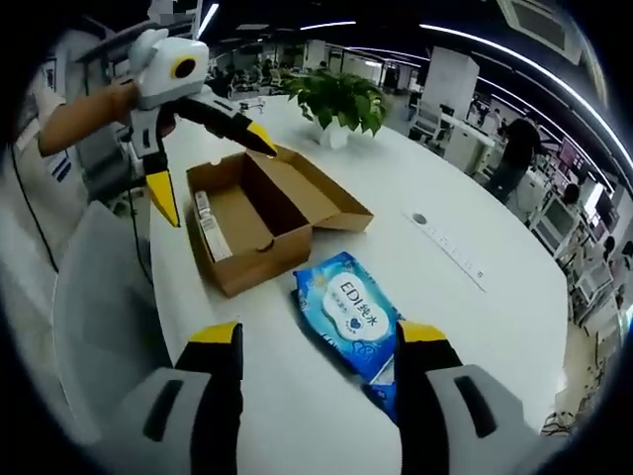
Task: Operate the shoe box by opening the lid, removing the specified soft item, and placing it in the target area until the item is outside and the box remains undamaged.
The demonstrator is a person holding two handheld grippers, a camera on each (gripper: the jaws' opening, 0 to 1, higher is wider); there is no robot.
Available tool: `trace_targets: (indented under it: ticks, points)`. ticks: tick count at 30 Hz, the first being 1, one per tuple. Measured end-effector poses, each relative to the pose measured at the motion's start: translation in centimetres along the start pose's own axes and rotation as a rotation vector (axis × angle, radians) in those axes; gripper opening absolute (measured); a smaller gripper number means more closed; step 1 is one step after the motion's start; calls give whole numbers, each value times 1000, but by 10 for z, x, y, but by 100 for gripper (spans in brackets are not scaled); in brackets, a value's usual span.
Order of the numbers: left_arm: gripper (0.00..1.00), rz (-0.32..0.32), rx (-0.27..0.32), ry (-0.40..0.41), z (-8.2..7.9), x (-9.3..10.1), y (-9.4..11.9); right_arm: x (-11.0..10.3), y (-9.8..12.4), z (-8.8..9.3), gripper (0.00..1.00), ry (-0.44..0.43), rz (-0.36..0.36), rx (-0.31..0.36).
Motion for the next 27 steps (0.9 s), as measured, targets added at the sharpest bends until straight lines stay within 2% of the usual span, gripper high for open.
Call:
trace_targets:
  ticks: [11,19,27]
  points:
    - [99,-107,40,48,18,-24,54,-25,-25,-39,61,110,-113,36]
    - [100,-180,45,91,41,-42,84,-40,-47,-53,57,172,-180,40]
    - [100,-204,71,119,51,-48,107,-55,-70,-61,52,234,-256,29]
Point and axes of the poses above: the point that each gripper's makers call its tool centre point, and the gripper's own axes: y roughly backward along the fingers, x roughly to its right, z roughly out of its underside, the point moved 2 cm from there along y, roughly backward along the fingers, and after that the axes turned 13 degrees about y, right-handed, at the moved point
